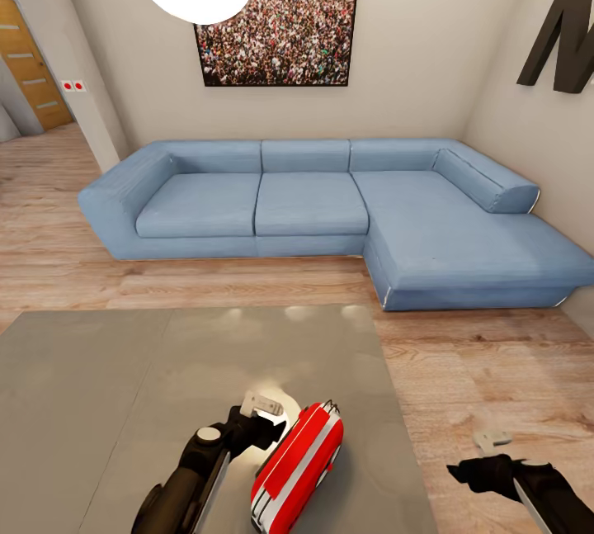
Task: Turn on the radio receiver that's on the table in the living room.
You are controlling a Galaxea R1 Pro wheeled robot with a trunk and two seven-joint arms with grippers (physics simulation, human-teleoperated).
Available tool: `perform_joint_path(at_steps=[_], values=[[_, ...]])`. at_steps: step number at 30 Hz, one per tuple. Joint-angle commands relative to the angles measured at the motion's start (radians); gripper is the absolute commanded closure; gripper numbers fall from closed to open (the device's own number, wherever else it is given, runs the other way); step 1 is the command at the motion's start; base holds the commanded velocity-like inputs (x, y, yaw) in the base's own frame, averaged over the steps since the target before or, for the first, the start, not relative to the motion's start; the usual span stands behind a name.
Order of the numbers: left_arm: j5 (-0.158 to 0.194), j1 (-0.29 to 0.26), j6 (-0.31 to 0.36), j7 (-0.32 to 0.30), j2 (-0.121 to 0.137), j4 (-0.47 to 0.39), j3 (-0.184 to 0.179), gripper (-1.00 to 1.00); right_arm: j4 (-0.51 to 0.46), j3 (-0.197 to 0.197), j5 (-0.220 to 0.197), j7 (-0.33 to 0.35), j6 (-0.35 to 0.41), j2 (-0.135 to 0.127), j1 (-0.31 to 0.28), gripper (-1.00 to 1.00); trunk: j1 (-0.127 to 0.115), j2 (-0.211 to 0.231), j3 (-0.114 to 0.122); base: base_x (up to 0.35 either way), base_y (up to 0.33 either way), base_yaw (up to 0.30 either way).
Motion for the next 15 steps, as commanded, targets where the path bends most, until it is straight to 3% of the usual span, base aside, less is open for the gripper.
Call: perform_joint_path(at_steps=[1, 15], values=[[0.002, 0.000, 0.000, -0.001, 0.000, 0.000, 0.003, -1.00, 0.006, 0.000, 0.000, 0.004, 0.004, -0.001, 0.000, -1.00, 0.000, 0.000, 0.000, 0.000, 0.000, 0.000], [0.005, 0.000, 0.016, 0.000, 0.000, 0.004, 0.006, -1.00, -0.040, 0.000, 0.000, 0.008, 0.047, -0.005, 0.000, -1.00, 0.000, 0.000, 0.000, 0.000, 0.000, 0.000]])
